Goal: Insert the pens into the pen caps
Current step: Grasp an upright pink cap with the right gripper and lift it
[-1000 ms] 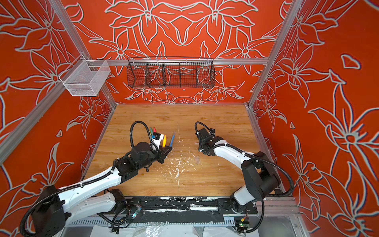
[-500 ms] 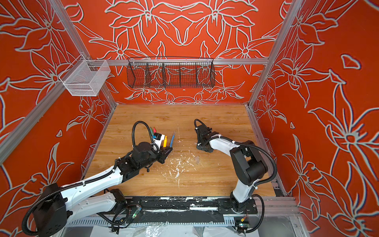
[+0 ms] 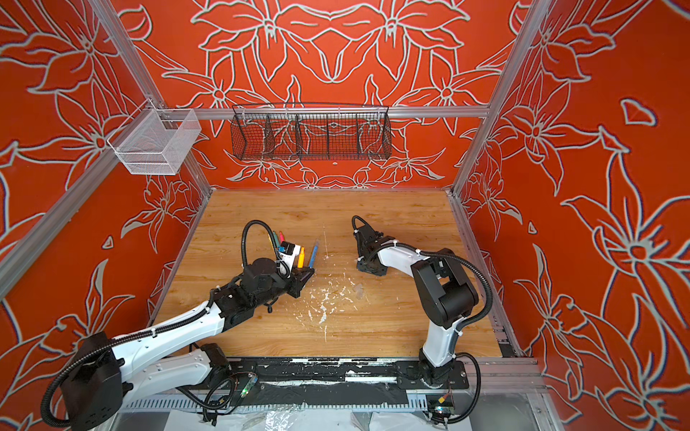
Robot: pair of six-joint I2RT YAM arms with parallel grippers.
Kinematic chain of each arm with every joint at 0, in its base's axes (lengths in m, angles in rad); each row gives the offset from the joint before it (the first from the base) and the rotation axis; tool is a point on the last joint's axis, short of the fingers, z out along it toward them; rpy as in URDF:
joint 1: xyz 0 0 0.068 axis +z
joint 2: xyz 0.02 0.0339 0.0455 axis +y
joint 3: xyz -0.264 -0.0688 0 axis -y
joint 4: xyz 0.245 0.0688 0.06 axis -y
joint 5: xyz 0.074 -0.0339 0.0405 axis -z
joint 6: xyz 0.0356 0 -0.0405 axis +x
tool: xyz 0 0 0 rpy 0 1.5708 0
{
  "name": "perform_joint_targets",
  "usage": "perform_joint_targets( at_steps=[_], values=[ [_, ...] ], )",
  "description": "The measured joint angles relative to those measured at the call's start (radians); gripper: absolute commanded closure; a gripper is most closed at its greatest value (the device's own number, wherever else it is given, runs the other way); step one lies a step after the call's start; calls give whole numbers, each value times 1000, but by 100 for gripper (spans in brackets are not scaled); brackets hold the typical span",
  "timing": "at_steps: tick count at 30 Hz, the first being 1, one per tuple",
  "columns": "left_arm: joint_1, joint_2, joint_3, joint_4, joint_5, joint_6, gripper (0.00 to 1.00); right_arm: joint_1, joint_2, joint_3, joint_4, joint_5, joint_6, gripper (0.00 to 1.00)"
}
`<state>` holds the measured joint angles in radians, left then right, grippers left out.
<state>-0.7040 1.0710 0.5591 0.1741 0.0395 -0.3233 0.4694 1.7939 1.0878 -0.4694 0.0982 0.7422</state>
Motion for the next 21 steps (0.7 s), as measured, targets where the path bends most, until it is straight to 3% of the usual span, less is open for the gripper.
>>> perform_joint_targets(
  at_steps=[6, 21],
  values=[
    [0, 14, 7, 0, 5, 0, 100, -10, 14, 18, -6, -7, -8, 72],
    [0, 54, 31, 2, 56, -6, 100, -17, 16, 22, -8, -25, -17, 89]
  ],
)
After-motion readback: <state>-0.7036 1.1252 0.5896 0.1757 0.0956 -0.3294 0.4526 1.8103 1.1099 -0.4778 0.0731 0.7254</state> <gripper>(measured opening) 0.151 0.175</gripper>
